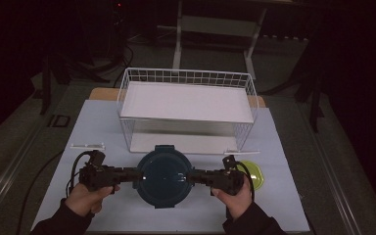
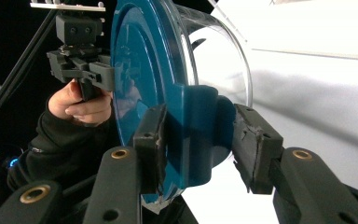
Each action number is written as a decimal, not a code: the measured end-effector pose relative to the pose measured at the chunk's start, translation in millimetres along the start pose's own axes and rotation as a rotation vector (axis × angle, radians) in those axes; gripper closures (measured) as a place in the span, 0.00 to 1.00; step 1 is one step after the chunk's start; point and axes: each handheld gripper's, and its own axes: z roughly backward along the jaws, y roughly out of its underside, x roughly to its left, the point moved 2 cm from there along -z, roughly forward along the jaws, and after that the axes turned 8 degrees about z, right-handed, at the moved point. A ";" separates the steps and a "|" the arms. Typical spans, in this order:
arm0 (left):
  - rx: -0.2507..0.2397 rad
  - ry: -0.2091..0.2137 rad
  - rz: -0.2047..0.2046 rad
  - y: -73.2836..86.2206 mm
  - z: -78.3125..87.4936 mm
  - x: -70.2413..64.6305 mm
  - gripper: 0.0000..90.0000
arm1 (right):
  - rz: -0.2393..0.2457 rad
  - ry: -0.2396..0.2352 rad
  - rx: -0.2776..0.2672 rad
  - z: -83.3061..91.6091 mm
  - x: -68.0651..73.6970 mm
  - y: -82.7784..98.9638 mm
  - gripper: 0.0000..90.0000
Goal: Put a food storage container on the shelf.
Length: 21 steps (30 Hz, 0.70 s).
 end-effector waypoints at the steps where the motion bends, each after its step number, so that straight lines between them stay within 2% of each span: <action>1: 0.003 0.000 -0.004 -5.8 -2.1 -2.3 0.64 | 0.000 0.000 0.000 0.0 0.0 0.0 0.63; 7: 0.014 0.002 -0.018 -20.1 -6.8 -9.9 0.64 | -0.007 0.011 -0.020 11.0 -1.7 -10.7 0.63; 21: 0.008 0.019 -0.066 -61.2 -15.8 -33.1 0.64 | 0.009 0.035 -0.089 38.6 1.6 -44.1 0.63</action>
